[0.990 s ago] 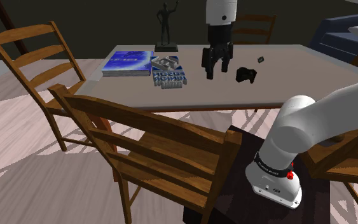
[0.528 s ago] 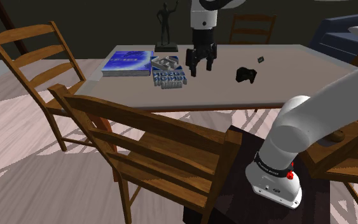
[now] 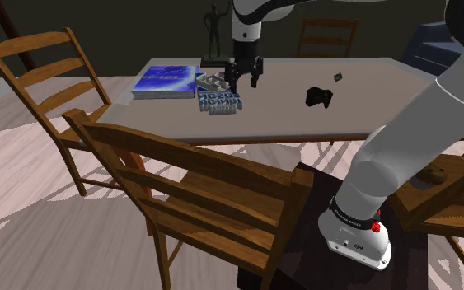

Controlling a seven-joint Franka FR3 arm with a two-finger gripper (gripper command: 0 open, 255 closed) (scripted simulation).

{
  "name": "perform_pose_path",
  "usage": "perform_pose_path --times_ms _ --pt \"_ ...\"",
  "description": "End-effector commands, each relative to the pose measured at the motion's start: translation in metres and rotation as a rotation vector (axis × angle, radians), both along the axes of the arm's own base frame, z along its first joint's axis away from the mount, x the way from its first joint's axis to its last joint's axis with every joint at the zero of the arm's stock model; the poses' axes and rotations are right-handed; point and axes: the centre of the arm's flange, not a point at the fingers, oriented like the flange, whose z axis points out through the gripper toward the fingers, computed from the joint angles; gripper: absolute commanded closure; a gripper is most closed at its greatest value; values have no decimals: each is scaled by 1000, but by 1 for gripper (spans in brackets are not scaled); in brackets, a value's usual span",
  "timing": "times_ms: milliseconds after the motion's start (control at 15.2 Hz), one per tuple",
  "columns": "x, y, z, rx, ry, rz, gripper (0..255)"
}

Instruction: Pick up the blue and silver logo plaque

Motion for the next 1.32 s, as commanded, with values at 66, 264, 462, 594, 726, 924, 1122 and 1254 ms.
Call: perform_pose_path --times_ms 66,264,462,594,726,924,1122,1254 --pt "34 -13 -4 -8 -24 -27 0" --pt "65 -30 -10 -16 -47 -53 0" --pt "96 -47 -14 -24 -69 -80 0" --pt "117 -59 -17 -29 -84 -97 0" --pt "137 -72 -19 -34 -99 -115 0" --pt "168 -91 -22 -42 -122 -141 0" --pt "197 -111 -24 -50 -145 -168 0" --pt "205 -116 -30 -52 -150 -174 0"
